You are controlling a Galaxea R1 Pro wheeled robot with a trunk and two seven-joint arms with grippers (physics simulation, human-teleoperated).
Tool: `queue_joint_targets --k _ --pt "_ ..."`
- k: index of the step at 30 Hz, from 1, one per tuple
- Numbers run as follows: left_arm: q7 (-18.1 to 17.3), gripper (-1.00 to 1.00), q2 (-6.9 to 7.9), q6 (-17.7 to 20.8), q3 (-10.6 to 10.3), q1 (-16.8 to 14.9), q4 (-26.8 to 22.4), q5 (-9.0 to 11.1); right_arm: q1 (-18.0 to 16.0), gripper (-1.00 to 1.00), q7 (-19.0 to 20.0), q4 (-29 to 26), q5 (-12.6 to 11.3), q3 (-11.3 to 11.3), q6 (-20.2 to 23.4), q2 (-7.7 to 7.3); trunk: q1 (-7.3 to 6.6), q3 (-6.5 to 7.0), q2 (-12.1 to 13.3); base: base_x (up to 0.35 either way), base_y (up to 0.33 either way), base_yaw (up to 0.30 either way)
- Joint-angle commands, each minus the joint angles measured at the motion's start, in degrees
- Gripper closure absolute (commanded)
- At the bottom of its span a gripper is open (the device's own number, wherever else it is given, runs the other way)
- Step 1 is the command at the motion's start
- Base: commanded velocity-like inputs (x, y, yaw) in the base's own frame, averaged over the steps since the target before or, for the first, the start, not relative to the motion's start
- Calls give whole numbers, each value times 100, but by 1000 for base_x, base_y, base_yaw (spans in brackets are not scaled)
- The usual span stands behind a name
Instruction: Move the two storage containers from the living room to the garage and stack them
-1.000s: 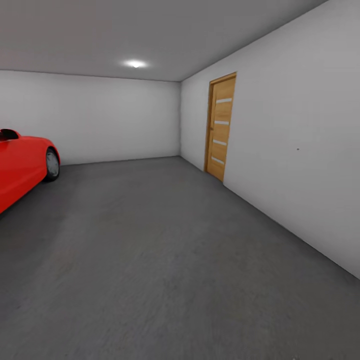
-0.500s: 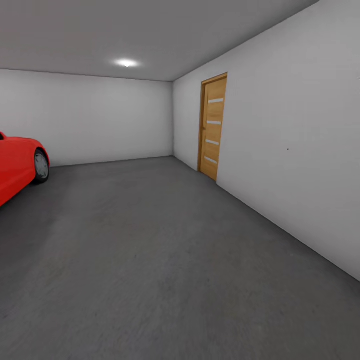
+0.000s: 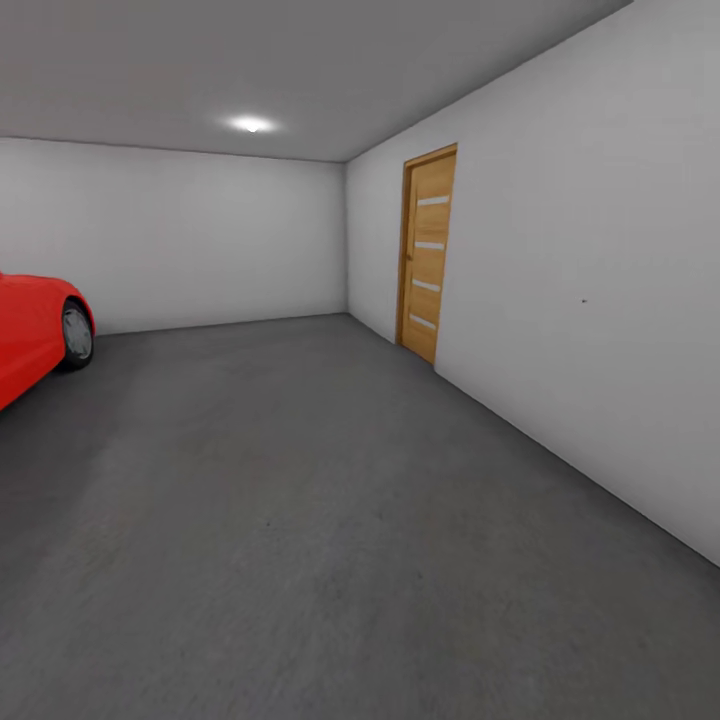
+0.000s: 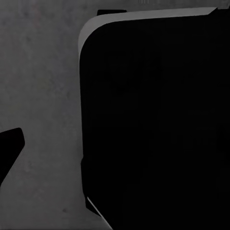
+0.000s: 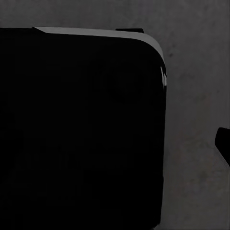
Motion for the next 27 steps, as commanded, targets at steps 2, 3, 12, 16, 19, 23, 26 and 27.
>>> queue_joint_targets --k 2,3,12,16,19,23,26,27 --pt "2 -100 0 -65 2 -2 0 0 -1 -100 -1 1 -7 1 -19 1 0 -5 -2 29 0 0" --pt "2 -100 0 -97 3 -2 1 -1 -1 -100 -1 1 -7 1 -19 1 0 -5 -2 17 0 0" --pt "3 -100 0 -327 -5 -2 10 29 -1 -100 -1 1 -15 -8 -19 1 0 -5 -2 175 0 0" --pt "5 -100 0 -335 -1 -2 10 39 -1 -100 -1 1 -18 -21 -19 1 0 -5 -2 307 0 0" --pt "4 -100 0 -326 1 -2 10 41 -1 -100 -1 1 -9 -16 -19 1 0 -5 -2 318 0 0" --pt "3 -100 0 -316 2 -2 17 45 -1 -100 -1 1 10 -10 -19 1 0 -5 -2 321 0 0" --pt "8 -100 0 -312 18 -2 18 50 -1 -100 -1 1 3 0 -17 1 0 -5 -2 322 0 0" --pt "6 -100 0 -312 35 -2 19 50 -1 -100 -1 1 1 1 -17 1 0 -5 -2 322 0 0"
